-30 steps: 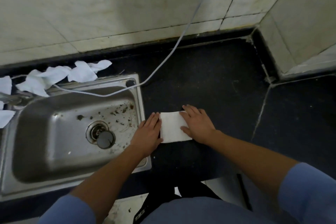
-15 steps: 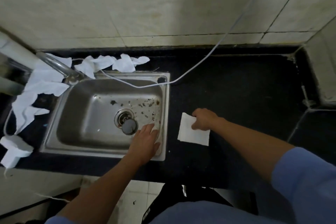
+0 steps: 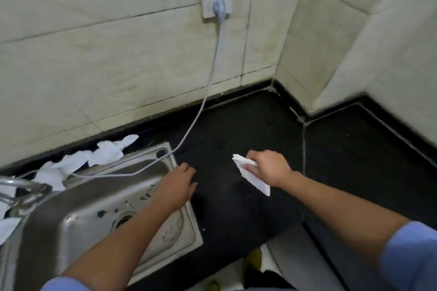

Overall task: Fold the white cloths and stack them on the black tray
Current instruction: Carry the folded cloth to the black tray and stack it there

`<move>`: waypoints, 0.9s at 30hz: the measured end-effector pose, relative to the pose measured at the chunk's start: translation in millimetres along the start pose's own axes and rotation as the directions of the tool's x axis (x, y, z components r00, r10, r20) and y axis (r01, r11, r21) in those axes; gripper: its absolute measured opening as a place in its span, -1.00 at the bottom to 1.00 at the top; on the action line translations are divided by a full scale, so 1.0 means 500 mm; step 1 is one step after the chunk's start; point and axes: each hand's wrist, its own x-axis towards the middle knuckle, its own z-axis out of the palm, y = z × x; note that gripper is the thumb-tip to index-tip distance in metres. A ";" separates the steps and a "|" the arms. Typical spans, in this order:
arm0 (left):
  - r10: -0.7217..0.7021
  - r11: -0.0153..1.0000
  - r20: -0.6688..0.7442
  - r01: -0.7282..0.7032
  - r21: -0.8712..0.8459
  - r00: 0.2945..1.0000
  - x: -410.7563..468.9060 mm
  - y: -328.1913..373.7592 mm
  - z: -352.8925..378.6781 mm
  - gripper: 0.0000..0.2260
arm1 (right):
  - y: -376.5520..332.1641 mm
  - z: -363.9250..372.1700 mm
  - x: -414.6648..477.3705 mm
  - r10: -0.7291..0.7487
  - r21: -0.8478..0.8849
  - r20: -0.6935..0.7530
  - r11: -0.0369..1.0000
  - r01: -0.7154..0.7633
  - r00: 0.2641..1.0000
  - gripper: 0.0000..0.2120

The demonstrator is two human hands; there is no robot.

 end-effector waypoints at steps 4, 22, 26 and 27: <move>0.205 0.977 0.012 -0.206 0.047 0.979 0.008 0.033 -0.016 -0.68 | 0.018 0.000 -0.132 0.216 -0.015 -0.102 0.976 -0.219 0.971 -0.74; 0.872 0.412 0.237 -0.904 0.118 0.428 -0.226 0.650 0.123 -0.69 | 0.021 0.101 -1.039 0.892 0.161 -0.202 0.438 -0.884 0.405 -0.78; 0.924 0.259 0.263 -0.960 0.102 0.277 -0.389 0.816 0.201 -0.69 | -0.013 0.157 -1.282 0.950 0.203 -0.194 0.282 -0.938 0.243 -0.78; 0.931 0.228 0.273 -0.970 0.089 0.244 -0.437 0.855 0.223 -0.69 | -0.022 0.171 -1.343 0.960 0.211 -0.183 0.251 -0.945 0.214 -0.79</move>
